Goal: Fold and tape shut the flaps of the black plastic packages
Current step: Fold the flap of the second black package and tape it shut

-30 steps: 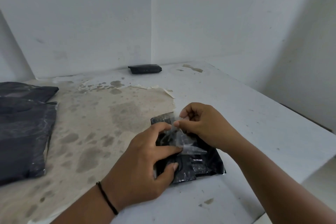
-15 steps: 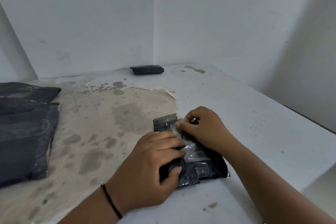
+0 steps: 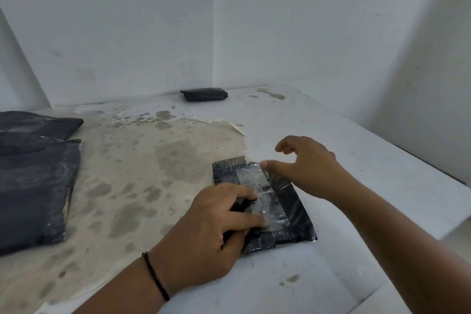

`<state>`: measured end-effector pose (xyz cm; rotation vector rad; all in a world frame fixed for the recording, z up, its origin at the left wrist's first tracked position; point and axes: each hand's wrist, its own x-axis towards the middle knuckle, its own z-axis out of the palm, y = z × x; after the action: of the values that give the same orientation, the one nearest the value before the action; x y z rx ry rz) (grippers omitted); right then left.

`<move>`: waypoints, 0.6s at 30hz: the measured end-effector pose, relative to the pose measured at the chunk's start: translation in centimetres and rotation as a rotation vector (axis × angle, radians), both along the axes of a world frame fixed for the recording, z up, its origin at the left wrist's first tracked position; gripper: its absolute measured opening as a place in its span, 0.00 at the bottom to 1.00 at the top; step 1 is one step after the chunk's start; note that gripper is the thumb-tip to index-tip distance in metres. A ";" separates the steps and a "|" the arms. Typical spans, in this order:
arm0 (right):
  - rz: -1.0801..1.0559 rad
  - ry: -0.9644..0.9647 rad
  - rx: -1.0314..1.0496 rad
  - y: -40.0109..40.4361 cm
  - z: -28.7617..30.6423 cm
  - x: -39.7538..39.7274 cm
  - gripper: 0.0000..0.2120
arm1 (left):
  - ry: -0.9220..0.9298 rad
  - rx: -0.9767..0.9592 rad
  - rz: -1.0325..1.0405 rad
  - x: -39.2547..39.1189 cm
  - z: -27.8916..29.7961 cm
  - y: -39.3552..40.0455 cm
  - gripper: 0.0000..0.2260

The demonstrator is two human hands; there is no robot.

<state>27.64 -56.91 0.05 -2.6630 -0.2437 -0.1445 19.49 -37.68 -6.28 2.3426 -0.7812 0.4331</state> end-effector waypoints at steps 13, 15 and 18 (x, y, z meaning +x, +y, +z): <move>0.353 0.263 -0.290 -2.3 0.7 -3.9 0.32 | 0.209 -0.175 0.024 0.1 0.5 -0.5 0.12; 0.374 0.267 -0.290 -2.3 0.8 -3.6 0.33 | 0.139 -0.185 0.110 1.1 0.9 -0.7 0.12; 0.401 0.271 -0.277 -2.0 0.9 -2.7 0.36 | 0.101 0.003 0.152 2.8 1.4 -1.0 0.16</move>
<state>24.90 -58.90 0.94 -2.7942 -0.7434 0.4015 22.26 -38.70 -4.84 2.4156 -0.5593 0.3746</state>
